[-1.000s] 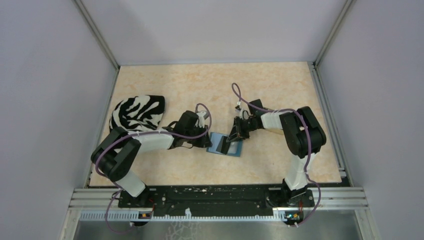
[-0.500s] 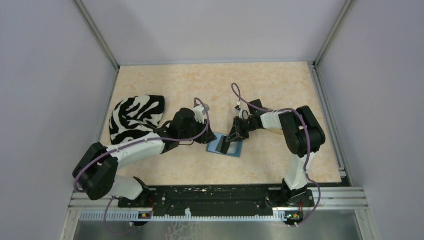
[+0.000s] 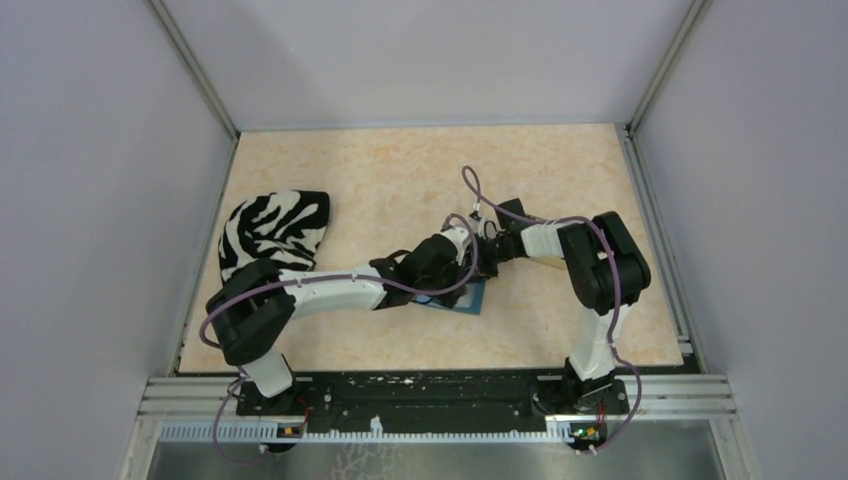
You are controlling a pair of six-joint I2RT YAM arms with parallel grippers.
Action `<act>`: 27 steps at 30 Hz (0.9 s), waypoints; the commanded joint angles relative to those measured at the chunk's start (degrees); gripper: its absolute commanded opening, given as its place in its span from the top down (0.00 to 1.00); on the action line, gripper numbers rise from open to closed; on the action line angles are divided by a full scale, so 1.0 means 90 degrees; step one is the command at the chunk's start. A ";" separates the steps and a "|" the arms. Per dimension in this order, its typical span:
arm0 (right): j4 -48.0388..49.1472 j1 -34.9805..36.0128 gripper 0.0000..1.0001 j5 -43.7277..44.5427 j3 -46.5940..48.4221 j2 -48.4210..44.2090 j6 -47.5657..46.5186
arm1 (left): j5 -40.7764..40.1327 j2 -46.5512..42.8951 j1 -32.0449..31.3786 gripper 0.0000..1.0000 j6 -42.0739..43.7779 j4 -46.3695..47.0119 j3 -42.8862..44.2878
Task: Put the credit cards into the card holder
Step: Insert the credit card into the card holder.
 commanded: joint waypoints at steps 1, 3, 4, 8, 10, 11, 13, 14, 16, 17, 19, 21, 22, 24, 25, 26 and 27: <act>-0.0110 0.0074 0.89 0.0543 0.0099 0.0168 -0.0273 | -0.0902 0.0516 -0.0248 0.90 -0.0098 -0.0472 0.0485; -0.0106 0.0074 0.89 0.0545 0.0103 0.0169 -0.0284 | -0.1085 0.0764 -0.0312 0.91 -0.0107 -0.0583 0.0656; -0.0110 0.0074 0.89 0.0551 0.0106 0.0168 -0.0287 | -0.1134 0.0819 -0.0331 0.91 -0.0107 -0.0594 0.0701; -0.0114 0.0074 0.89 0.0536 0.0116 0.0169 -0.0302 | -0.1230 0.0943 -0.0356 0.91 -0.0098 -0.0570 0.0791; -0.0117 0.0074 0.88 0.0536 0.0113 0.0169 -0.0307 | -0.1267 0.0981 -0.0356 0.91 -0.0098 -0.0539 0.0798; -0.0119 0.0075 0.88 0.0526 0.0115 0.0167 -0.0307 | -0.1281 0.0991 -0.0356 0.91 -0.0106 -0.0505 0.0784; -0.0115 0.0074 0.88 0.0521 0.0114 0.0160 -0.0311 | -0.1283 0.1015 -0.0358 0.90 -0.0115 -0.0380 0.0737; -0.0114 0.0074 0.87 0.0511 0.0108 0.0163 -0.0315 | -0.1309 0.1018 -0.0357 0.90 -0.0123 -0.0306 0.0696; -0.0114 0.0074 0.85 0.0511 0.0117 0.0165 -0.0312 | -0.1395 0.1038 -0.0356 0.88 -0.0140 -0.0211 0.0629; -0.0125 0.0074 0.84 0.0506 0.0117 0.0164 -0.0309 | -0.1430 0.1055 -0.0356 0.88 -0.0136 -0.0071 0.0614; -0.0125 0.0074 0.84 0.0506 0.0124 0.0162 -0.0325 | -0.1482 0.1094 -0.0356 0.87 -0.0146 -0.0015 0.0621; -0.0127 0.0074 0.84 0.0506 0.0120 0.0159 -0.0318 | -0.1539 0.1135 -0.0360 0.86 -0.0142 -0.0015 0.0614; -0.0131 0.0074 0.84 0.0504 0.0125 0.0163 -0.0321 | -0.1595 0.1142 -0.0356 0.85 -0.0158 -0.0037 0.0612; -0.0134 0.0074 0.83 0.0487 0.0131 0.0168 -0.0328 | -0.1741 0.1162 -0.0356 0.83 -0.0208 -0.0101 0.0598; -0.0141 0.0074 0.83 0.0485 0.0129 0.0161 -0.0336 | -0.1823 0.1174 -0.0356 0.82 -0.0227 -0.0116 0.0586; -0.0143 0.0074 0.83 0.0479 0.0132 0.0156 -0.0337 | -0.1931 0.1175 -0.0356 0.80 -0.0238 -0.0130 0.0576; -0.0143 0.0074 0.81 0.0474 0.0139 0.0147 -0.0344 | -0.2014 0.1177 -0.0356 0.78 -0.0243 -0.0132 0.0568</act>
